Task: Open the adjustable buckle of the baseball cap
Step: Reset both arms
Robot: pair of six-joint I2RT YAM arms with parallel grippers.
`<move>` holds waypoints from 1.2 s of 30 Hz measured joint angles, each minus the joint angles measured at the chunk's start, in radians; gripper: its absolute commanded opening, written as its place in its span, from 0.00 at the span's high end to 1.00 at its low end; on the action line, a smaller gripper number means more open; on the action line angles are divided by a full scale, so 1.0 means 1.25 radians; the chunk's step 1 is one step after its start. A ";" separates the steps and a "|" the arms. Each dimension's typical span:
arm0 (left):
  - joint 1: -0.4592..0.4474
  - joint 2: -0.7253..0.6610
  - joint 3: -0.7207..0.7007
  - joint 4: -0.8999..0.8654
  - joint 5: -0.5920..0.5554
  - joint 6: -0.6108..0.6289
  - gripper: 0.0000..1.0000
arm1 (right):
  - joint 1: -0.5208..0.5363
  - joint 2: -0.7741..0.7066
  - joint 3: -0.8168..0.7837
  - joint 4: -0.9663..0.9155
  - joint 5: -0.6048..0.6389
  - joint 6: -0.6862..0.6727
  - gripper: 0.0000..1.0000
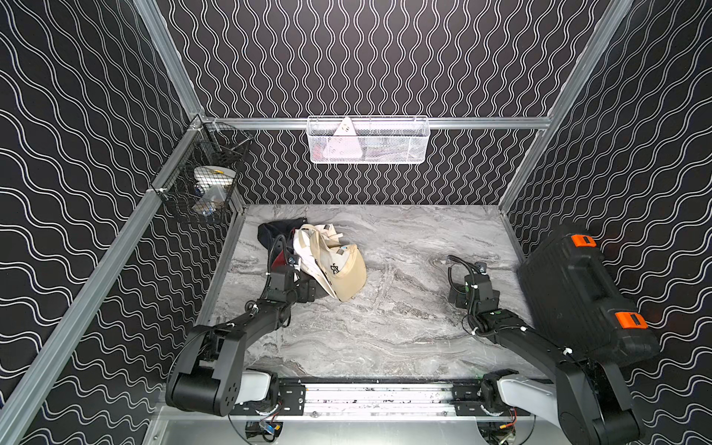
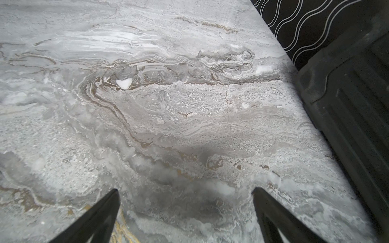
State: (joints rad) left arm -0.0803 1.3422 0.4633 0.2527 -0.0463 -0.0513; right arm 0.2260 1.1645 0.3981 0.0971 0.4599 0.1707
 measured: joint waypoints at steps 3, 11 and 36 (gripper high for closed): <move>0.002 0.003 -0.003 0.026 -0.002 0.004 0.01 | 0.000 0.006 0.000 0.011 0.002 -0.006 0.00; 0.011 0.049 0.028 0.036 -0.002 0.016 0.01 | -0.001 0.052 0.016 0.029 0.009 -0.021 0.00; 0.018 0.081 0.058 0.018 -0.002 0.016 0.01 | -0.004 0.169 0.053 0.137 0.046 -0.069 0.00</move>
State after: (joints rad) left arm -0.0574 1.4429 0.5354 0.2756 -0.0494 -0.0315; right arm 0.2214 1.3758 0.4648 0.2684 0.5175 0.0849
